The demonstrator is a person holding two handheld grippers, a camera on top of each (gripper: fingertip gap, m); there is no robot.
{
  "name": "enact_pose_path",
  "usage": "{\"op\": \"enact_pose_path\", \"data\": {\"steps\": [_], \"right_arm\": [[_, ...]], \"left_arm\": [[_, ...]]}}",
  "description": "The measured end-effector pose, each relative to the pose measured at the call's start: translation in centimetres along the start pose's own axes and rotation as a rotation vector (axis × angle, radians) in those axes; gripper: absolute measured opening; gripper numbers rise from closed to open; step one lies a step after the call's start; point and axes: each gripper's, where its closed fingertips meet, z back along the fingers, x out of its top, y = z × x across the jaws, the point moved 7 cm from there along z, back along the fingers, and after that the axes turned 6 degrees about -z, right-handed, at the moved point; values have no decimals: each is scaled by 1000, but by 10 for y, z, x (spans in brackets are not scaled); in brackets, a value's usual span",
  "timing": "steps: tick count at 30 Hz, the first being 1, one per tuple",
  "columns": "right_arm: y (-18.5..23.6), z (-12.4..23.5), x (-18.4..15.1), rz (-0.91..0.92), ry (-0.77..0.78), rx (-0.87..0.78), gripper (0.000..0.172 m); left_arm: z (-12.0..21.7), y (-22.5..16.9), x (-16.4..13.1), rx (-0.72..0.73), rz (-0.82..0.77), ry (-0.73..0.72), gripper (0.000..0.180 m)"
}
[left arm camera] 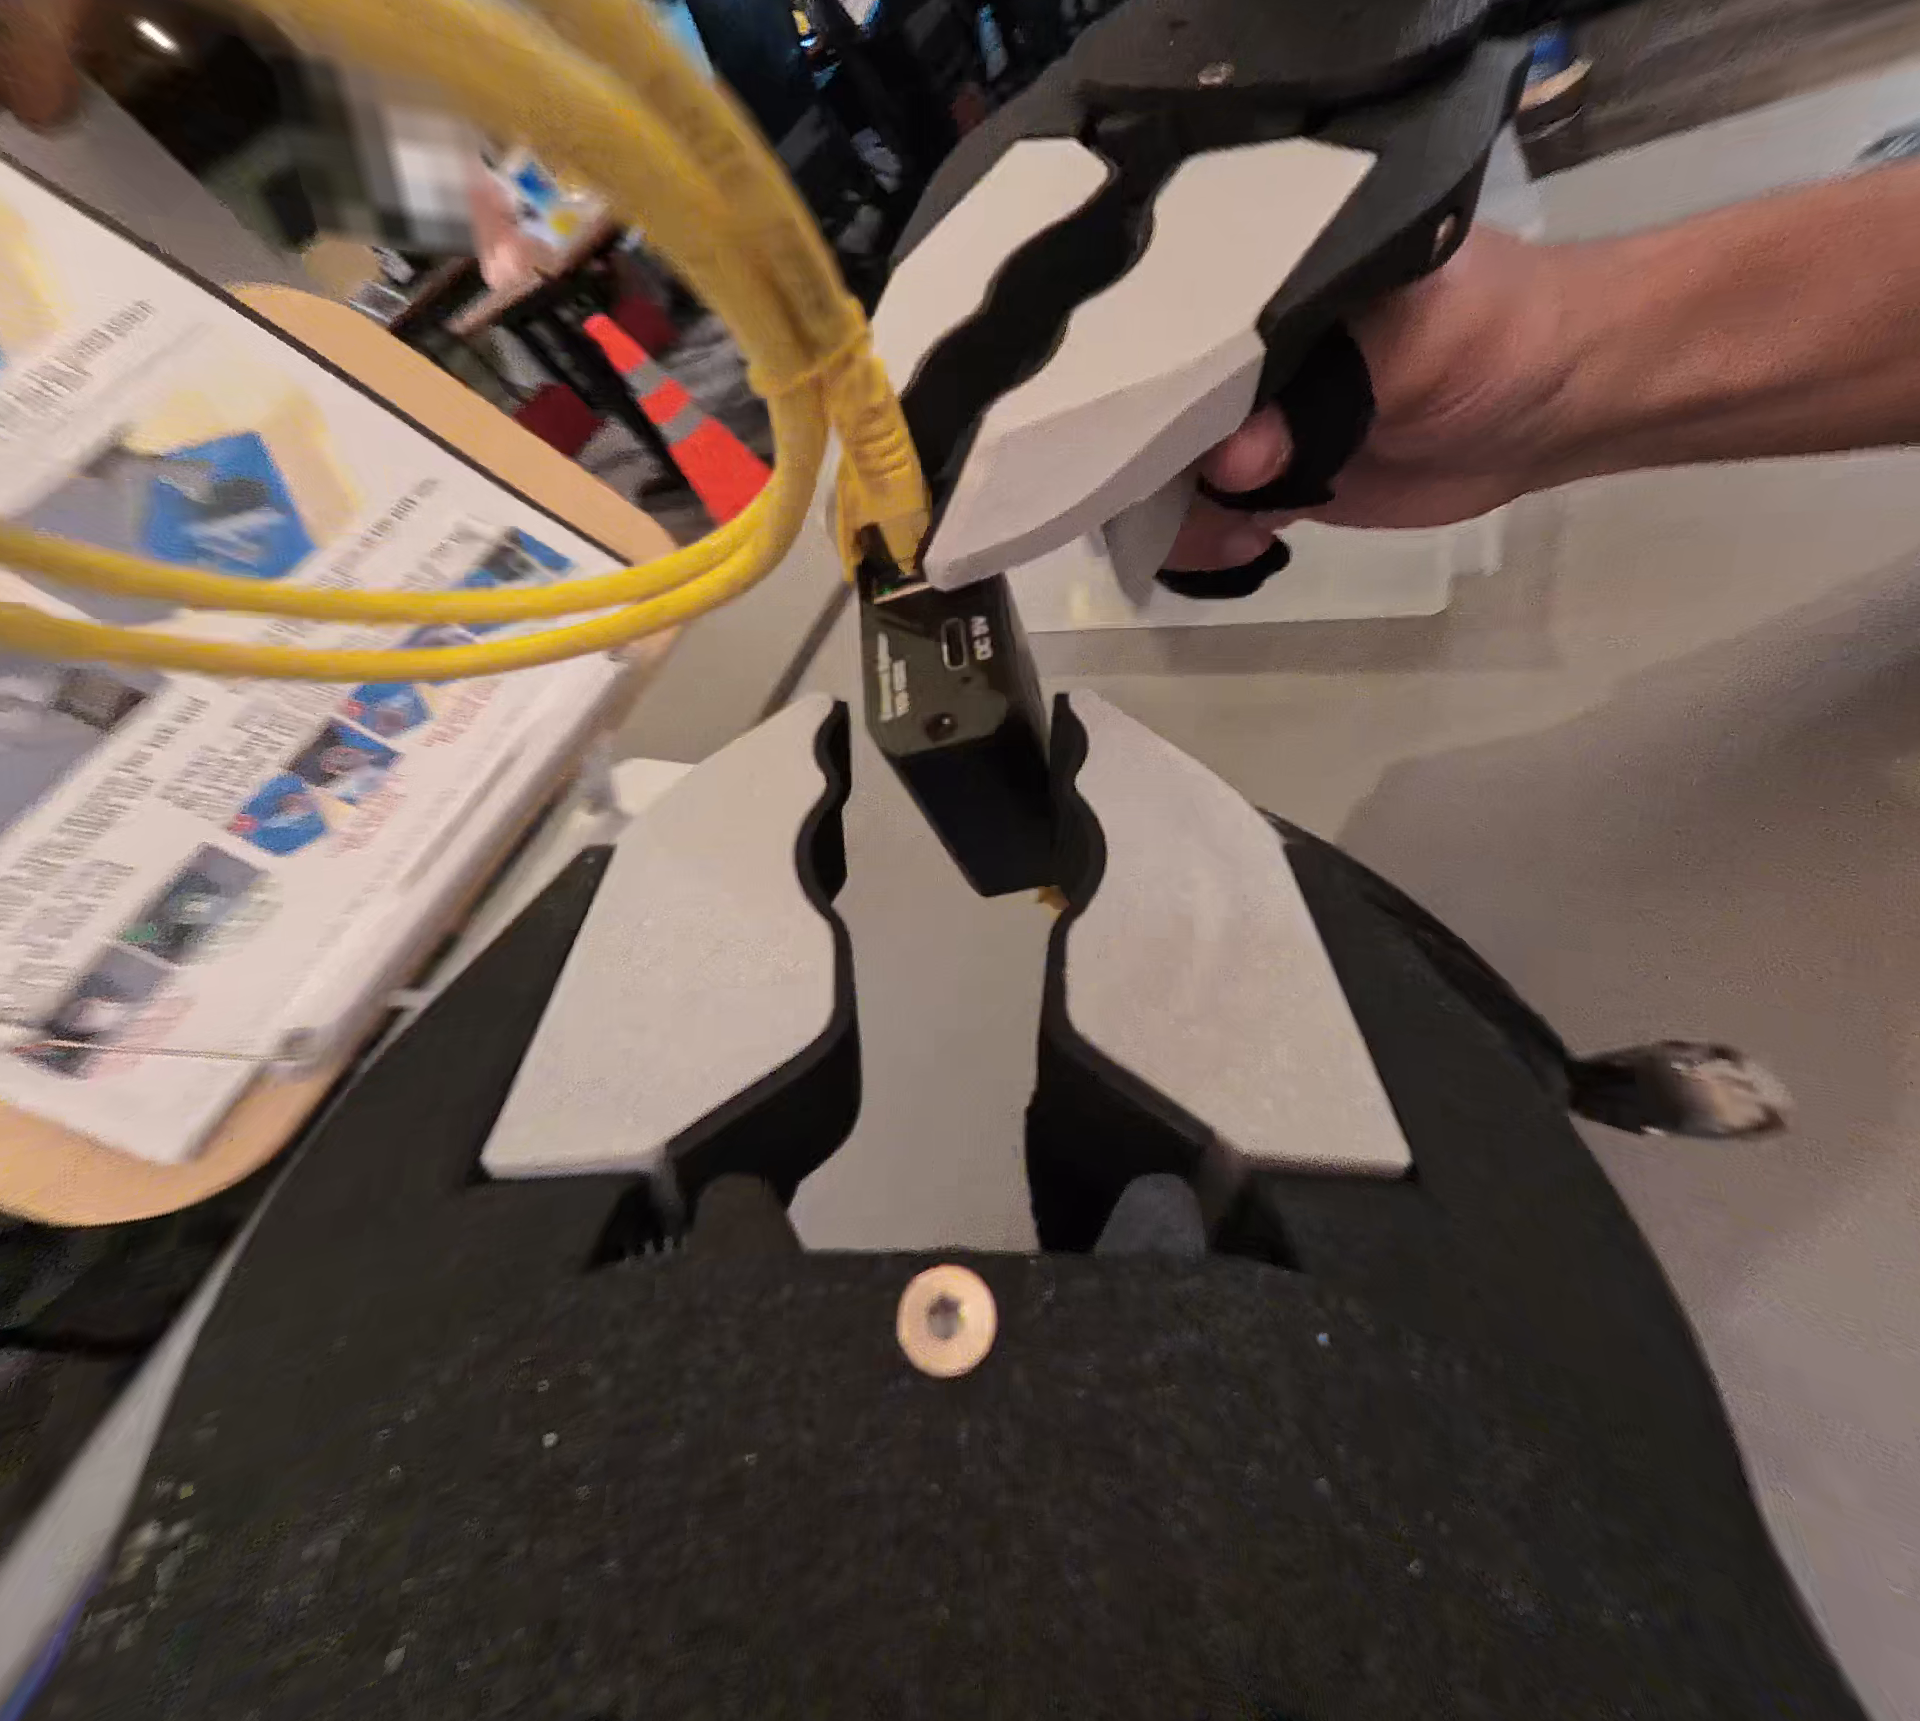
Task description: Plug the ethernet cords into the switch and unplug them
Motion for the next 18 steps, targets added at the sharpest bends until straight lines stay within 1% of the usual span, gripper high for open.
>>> {"op": "enact_pose_path", "data": {"steps": [4, 5, 6, 8, 10, 12, 14, 18], "right_arm": [[2, -2, -2, 6, 6, 13, 13], [3, -3, -3, 11, 7, 10, 18], [3, -4, -3, 14, 5, 8, 14], [5, -8, -4, 0, -7, 8, 13], [7, -11, -5, 1, -37, -15, 13], [6, -11, -3, -10, -69, -33, 13], [5, -11, -5, -21, -83, -35, 13], [0, -10, -7, -102, -134, -13, 15]], "left_arm": [[-9, 1, -15, -134, 231, -61, 43], [-11, 1, -18, -156, 275, -89, 45], [-12, 0, -19, -175, 314, -117, 47], [-14, -1, -20, -196, 357, -162, 49], [-13, -2, -19, -171, 324, -198, 35], [-12, -1, -17, -80, 252, -201, 28], [-13, -1, -17, 1, 173, -129, 25], [-13, 3, -13, 132, 0, 36, 25]]}}
